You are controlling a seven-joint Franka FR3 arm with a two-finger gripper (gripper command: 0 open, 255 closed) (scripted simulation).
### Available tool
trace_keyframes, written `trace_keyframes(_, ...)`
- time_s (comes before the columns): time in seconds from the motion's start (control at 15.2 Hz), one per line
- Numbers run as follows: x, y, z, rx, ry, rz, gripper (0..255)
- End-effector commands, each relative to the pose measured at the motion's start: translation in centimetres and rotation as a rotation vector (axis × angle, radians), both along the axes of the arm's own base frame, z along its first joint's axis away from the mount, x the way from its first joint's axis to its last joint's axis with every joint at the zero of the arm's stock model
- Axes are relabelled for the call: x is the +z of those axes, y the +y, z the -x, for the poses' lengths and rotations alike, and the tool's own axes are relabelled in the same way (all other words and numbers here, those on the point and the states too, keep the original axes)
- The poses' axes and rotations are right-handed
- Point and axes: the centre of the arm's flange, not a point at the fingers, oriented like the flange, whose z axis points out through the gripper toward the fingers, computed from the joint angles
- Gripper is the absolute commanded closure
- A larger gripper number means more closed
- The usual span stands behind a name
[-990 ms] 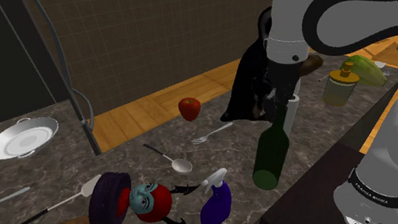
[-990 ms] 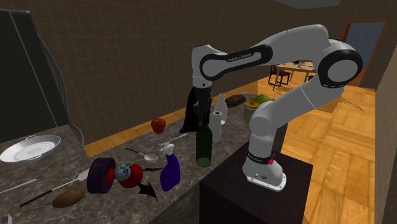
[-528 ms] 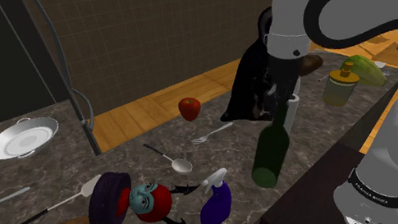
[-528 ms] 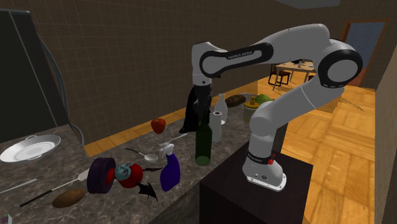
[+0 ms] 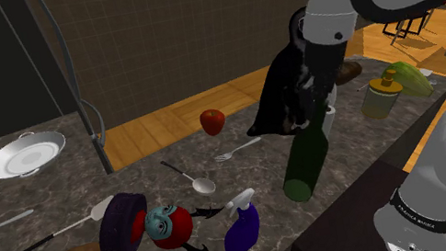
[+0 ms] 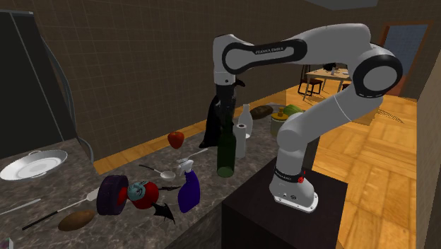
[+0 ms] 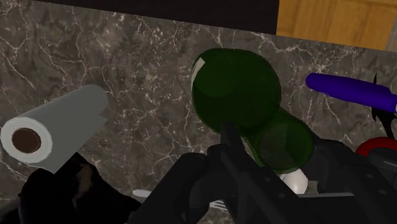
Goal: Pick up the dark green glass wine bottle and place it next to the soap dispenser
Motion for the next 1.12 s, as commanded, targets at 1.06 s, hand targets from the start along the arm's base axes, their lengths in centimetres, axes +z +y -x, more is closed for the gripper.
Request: trace_keyframes(1.06,9.5,0.0,0.0,0.000,0.000,0.000,255)
